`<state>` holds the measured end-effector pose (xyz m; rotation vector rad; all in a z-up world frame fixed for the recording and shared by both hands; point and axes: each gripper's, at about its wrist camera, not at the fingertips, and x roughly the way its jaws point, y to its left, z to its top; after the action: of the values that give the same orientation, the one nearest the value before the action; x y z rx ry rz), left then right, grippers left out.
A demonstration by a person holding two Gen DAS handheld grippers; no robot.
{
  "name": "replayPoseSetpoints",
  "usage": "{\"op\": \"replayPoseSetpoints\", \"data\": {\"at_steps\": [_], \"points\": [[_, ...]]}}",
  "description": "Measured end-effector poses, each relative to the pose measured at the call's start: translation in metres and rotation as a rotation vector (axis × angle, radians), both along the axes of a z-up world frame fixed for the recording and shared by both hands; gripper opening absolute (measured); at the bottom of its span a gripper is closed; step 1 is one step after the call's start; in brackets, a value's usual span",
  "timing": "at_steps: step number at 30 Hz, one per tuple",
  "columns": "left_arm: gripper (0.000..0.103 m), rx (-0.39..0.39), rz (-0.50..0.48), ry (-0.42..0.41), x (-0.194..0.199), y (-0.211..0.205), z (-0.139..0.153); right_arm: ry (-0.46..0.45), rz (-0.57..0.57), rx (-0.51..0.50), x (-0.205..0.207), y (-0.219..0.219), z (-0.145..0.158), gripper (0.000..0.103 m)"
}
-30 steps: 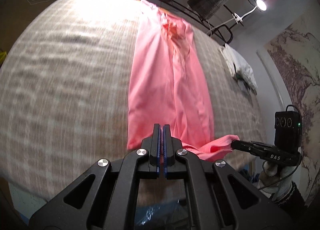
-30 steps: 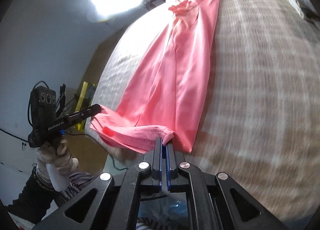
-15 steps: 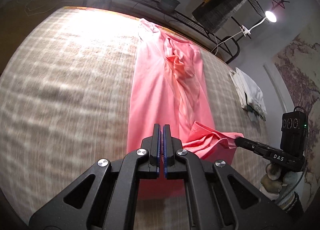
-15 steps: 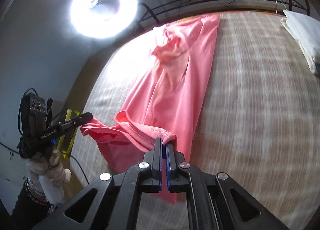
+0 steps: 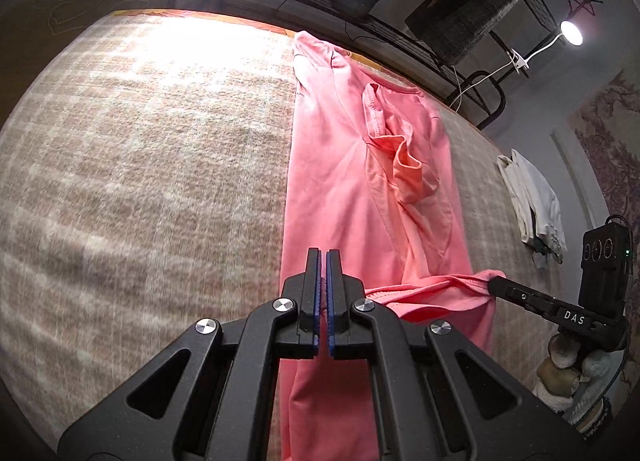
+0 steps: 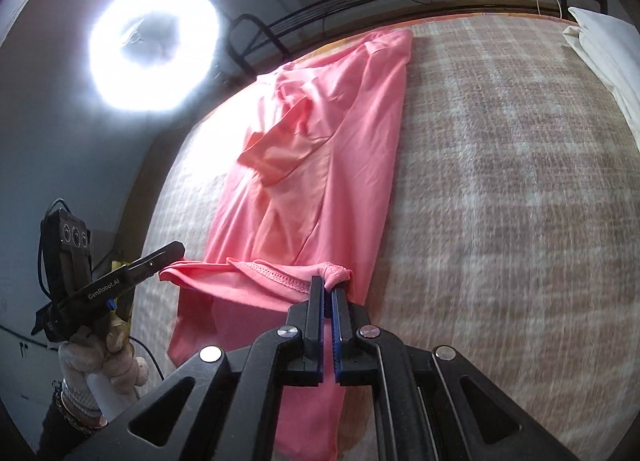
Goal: Fold small clothes
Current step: 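Lift the hem end with both tools and fold it toward the collar, then open both tools and move them to the collar end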
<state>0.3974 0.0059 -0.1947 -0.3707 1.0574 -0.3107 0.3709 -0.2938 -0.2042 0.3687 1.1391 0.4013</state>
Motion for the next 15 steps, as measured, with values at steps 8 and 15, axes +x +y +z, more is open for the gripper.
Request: {"op": "replayPoseSetpoints", "data": {"at_steps": [8, 15], "points": [[0.018, 0.003, -0.008, 0.012, 0.014, -0.002, -0.004, -0.013, -0.020, -0.049, 0.017, -0.003, -0.006, 0.032], [0.030, 0.018, 0.006, -0.092, -0.002, 0.020, 0.022, -0.139, 0.082, -0.006, -0.005, -0.010, 0.028, 0.024]]}}
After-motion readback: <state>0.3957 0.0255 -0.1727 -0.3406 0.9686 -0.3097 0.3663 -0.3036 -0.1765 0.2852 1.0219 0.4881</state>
